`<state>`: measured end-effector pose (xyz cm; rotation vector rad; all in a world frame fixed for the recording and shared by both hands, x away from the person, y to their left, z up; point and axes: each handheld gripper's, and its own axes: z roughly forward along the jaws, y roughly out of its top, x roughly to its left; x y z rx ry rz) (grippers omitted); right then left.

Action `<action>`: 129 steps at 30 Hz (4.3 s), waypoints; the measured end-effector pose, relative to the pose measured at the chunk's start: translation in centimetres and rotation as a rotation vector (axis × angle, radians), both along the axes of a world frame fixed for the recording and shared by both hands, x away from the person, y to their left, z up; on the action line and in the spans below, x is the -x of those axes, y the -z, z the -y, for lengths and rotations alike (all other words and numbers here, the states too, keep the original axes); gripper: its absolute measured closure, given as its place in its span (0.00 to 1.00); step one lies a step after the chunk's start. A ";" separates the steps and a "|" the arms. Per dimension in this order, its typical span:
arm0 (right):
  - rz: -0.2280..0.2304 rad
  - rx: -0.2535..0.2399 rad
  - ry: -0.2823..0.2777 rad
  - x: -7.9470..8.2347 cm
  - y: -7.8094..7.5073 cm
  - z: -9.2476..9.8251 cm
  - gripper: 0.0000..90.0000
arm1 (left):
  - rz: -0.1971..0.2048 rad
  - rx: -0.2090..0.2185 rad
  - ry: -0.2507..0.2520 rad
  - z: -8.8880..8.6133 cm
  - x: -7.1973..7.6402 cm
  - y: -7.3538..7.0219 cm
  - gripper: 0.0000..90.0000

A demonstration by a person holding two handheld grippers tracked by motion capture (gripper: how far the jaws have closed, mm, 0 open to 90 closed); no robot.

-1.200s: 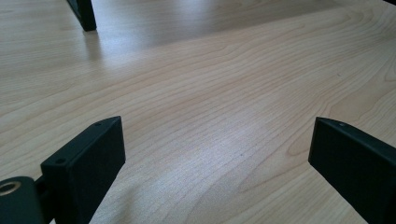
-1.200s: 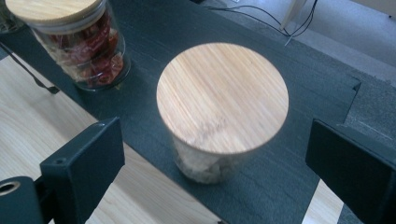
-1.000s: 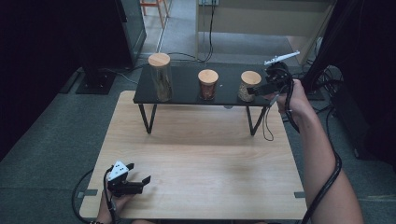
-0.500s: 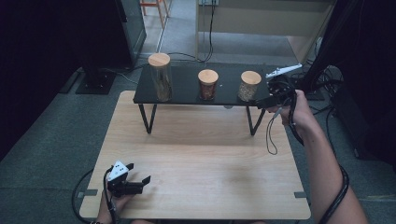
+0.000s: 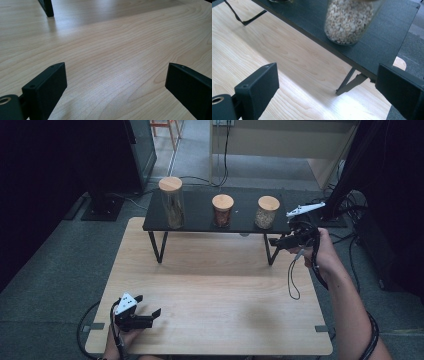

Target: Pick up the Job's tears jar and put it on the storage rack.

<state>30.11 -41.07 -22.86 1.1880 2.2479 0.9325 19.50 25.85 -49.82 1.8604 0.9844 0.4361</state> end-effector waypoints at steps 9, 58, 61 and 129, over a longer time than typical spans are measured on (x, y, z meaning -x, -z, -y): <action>0.000 0.002 0.004 0.8 1.1 0.2 0.05 | -0.003 0.005 0.006 -0.1 -0.1 0.0 0.04; -0.010 -0.015 0.039 5.0 7.8 2.5 0.06 | -0.010 0.002 0.007 0.0 -0.1 0.0 0.04; -0.017 -0.020 0.039 5.1 8.3 2.6 0.06 | -0.010 0.002 0.007 0.0 -0.2 0.0 0.04; 0.032 -0.100 0.135 9.4 24.8 3.5 0.06 | -0.015 -0.004 0.012 0.1 -0.3 -0.1 0.04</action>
